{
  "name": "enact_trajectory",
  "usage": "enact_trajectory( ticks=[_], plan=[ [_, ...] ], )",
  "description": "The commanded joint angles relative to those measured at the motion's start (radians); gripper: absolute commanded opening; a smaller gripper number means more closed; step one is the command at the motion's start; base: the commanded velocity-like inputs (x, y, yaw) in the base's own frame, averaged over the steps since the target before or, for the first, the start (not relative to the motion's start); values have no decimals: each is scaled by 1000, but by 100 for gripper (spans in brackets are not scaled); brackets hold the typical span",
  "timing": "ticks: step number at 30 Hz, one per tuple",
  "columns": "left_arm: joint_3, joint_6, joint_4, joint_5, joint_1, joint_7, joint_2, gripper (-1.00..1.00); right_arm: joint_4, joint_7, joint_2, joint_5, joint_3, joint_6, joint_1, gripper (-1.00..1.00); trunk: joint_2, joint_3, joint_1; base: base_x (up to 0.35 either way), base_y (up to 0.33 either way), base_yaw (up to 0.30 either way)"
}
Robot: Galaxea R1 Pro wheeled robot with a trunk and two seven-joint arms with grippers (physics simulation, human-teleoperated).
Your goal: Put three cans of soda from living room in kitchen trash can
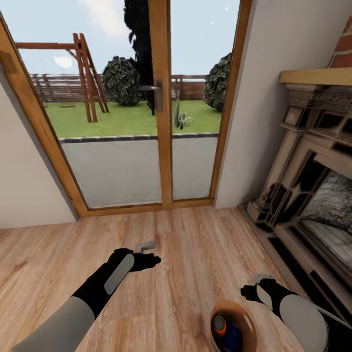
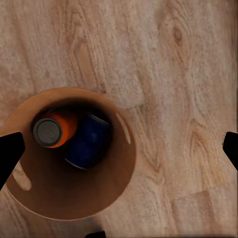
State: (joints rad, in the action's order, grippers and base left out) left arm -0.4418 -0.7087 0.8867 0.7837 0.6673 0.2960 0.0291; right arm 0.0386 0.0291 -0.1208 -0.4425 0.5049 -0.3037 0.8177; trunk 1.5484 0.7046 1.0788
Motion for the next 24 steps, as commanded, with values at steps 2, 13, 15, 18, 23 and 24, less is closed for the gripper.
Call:
enact_trajectory(
  ticks=[2, 13, 15, 18, 23, 24],
  plan=[
    [0, 0, 0, 0, 0, 0, 0, 100, -1, 0, 1, 0, 0, 0, 0, 100, -14, -9, -8, 0, 0, -196],
    [0, 0, 0, 0, 0, 0, 0, 100, -2, 0, 3, -1, 0, 0, 0, 100, -91, -56, -50, 0, 0, -198],
    [0, 0, 0, 0, 0, -1, 0, 100, -2, 0, 3, -1, 0, 0, 0, 100, -105, -65, -58, 0, 0, -186],
    [0, 0, 0, 0, 0, -1, 0, 100, -2, 0, 4, -1, 0, 0, 0, 100, -126, -78, -69, 0, 0, -182],
    [0, 0, 0, 0, 0, -2, 0, 100, -2, 0, 4, -1, 0, 0, 0, 100, -161, -100, -88, 0, 0, -144],
    [0, 0, 0, 0, 0, -2, 0, 100, -2, 0, 4, -1, 0, 0, 0, 100, -168, -104, -92, 0, 0, -72]
  ],
)
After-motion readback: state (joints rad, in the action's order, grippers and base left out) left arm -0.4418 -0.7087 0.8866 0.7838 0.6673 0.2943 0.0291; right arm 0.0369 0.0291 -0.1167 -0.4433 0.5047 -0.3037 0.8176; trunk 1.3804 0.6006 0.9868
